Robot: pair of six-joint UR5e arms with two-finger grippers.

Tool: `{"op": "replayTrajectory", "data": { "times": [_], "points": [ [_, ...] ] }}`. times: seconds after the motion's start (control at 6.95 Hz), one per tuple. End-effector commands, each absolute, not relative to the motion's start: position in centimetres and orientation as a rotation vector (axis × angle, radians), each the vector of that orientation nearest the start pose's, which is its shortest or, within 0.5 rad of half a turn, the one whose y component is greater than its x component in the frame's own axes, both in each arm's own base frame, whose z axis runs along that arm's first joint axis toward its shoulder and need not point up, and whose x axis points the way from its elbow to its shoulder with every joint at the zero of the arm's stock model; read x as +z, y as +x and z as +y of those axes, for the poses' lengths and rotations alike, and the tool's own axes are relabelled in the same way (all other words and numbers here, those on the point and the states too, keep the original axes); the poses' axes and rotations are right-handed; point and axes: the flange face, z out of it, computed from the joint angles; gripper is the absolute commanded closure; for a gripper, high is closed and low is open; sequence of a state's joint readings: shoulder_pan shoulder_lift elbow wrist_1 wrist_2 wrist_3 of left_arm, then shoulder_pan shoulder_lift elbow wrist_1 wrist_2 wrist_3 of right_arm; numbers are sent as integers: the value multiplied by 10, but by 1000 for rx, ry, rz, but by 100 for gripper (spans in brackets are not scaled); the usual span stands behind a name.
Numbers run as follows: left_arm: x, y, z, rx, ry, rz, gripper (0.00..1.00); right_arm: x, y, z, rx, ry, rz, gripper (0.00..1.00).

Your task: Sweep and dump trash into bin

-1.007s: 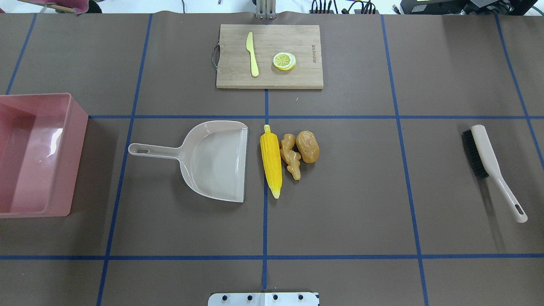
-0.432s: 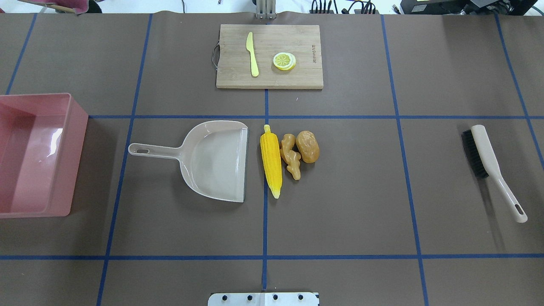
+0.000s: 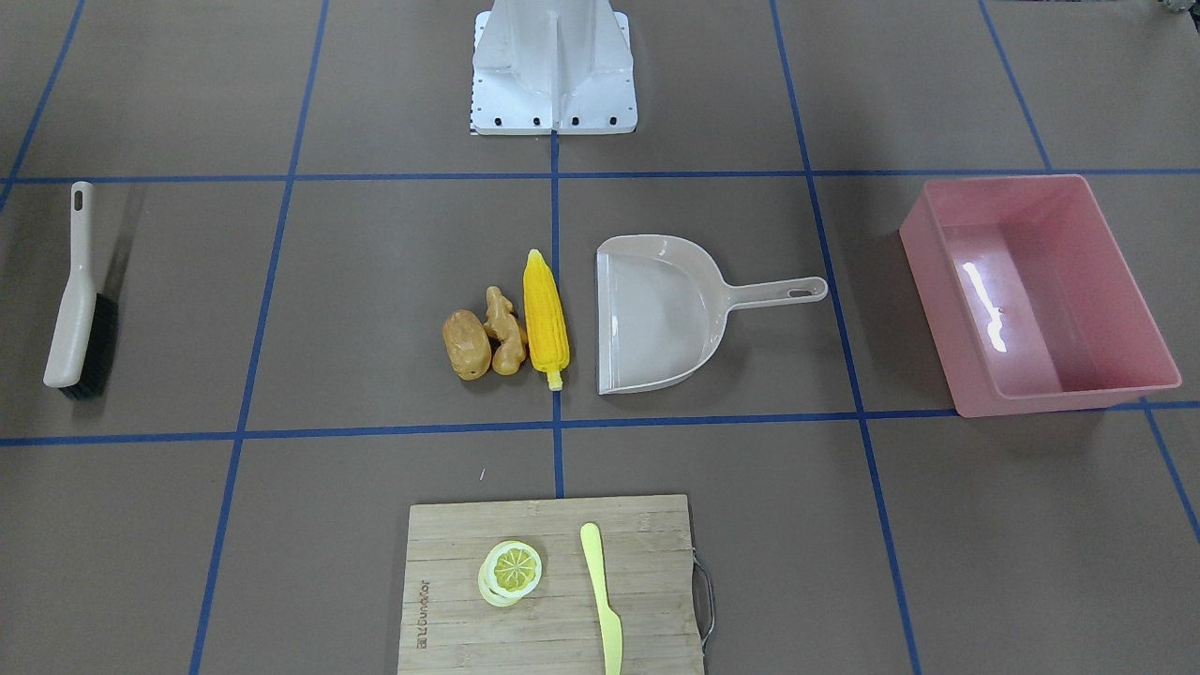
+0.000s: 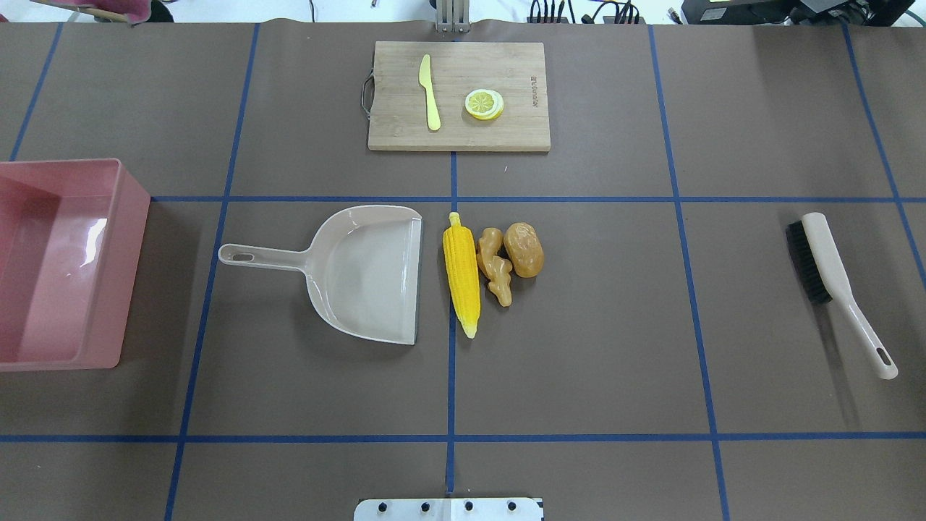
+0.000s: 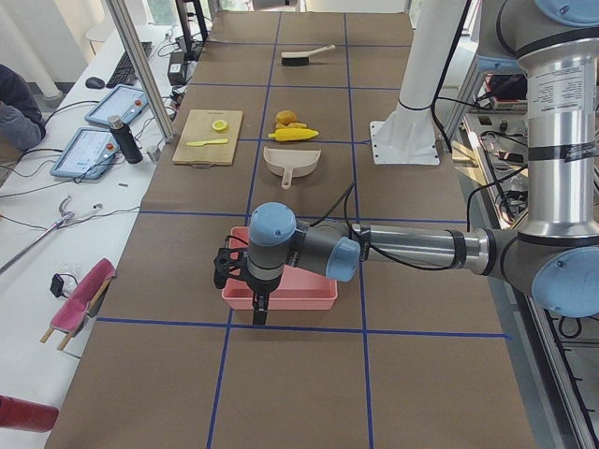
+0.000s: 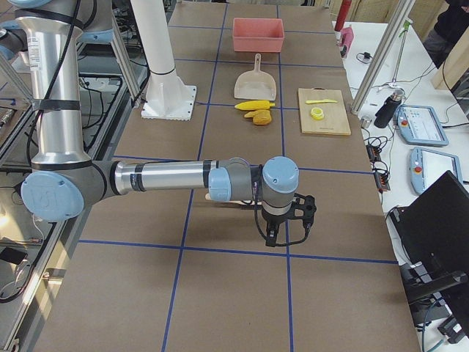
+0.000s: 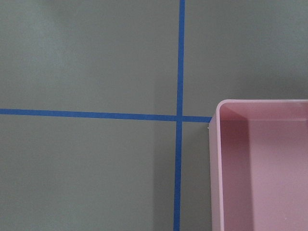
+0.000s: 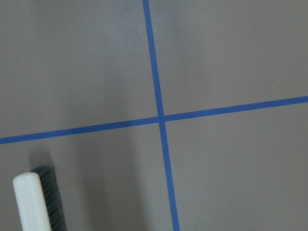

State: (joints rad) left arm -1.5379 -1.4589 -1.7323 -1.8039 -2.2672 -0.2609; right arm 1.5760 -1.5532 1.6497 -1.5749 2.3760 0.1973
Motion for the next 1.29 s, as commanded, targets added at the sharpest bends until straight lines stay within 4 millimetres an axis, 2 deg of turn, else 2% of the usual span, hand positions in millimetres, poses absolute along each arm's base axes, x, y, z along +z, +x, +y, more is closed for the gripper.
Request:
{"op": "replayTrajectory", "data": {
  "times": [0.0,0.14,0.29,0.43,0.58,0.72,0.86,1.01,1.15],
  "points": [
    [580,-36,-475,-55,224,718,2,603,59,-506,139,19,-820,0],
    [538,25,-501,88,261,746,2,600,52,-507,119,18,-836,0],
    [496,101,-505,244,282,788,2,591,37,-508,91,13,-849,0],
    [476,161,-489,398,327,832,2,557,17,-508,54,42,-838,0],
    [447,164,-481,443,426,859,2,537,-2,-498,88,24,-843,0],
    [434,174,-473,472,436,868,2,536,-32,-476,66,-10,-833,0],
    [418,176,-464,518,473,881,2,538,-62,-458,-2,-42,-826,0],
    [418,177,-467,630,532,844,2,537,-91,-427,-78,-76,-821,0],
    [419,185,-466,738,568,798,2,550,-91,-403,-103,-74,-831,0]
  ]
}}
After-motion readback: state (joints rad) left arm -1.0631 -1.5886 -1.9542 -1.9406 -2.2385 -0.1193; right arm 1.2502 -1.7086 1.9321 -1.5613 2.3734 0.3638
